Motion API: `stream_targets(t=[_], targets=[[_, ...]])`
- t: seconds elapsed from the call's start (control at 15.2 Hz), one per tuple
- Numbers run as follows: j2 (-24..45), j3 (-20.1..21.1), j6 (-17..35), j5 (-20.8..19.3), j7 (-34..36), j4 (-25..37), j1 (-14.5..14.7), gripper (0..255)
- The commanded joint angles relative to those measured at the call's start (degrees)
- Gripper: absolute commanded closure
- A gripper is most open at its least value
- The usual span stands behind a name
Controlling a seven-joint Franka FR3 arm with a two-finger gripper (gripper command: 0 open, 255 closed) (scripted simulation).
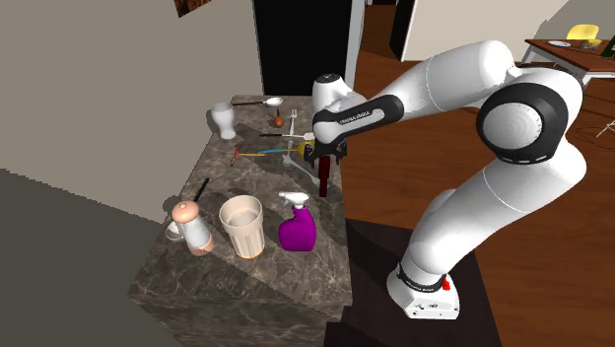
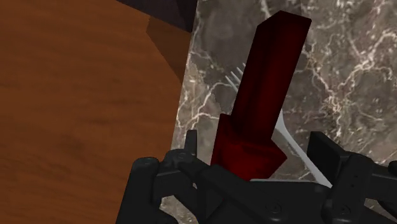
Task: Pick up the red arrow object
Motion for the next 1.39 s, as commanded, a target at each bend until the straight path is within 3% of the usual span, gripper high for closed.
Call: stream_targets(t=[0.0, 0.2, 0.26, 0.86, 1.32], targets=[[1.0, -0.1, 1.9, -0.1, 0.2, -0.9, 0.0, 0], [1.7, -0.2, 3.2, -0.1, 0.3, -1.5, 0.0, 0], [1.8, -0.2, 3.3, -0.1, 0.2, -1.5, -0.1, 255], [1.7, -0.2, 3.2, -0.1, 0.3, -1.5, 0.0, 255], [-1.2, 0.2, -2.8, 0.1, -0.1, 1.6, 0.1, 255]])
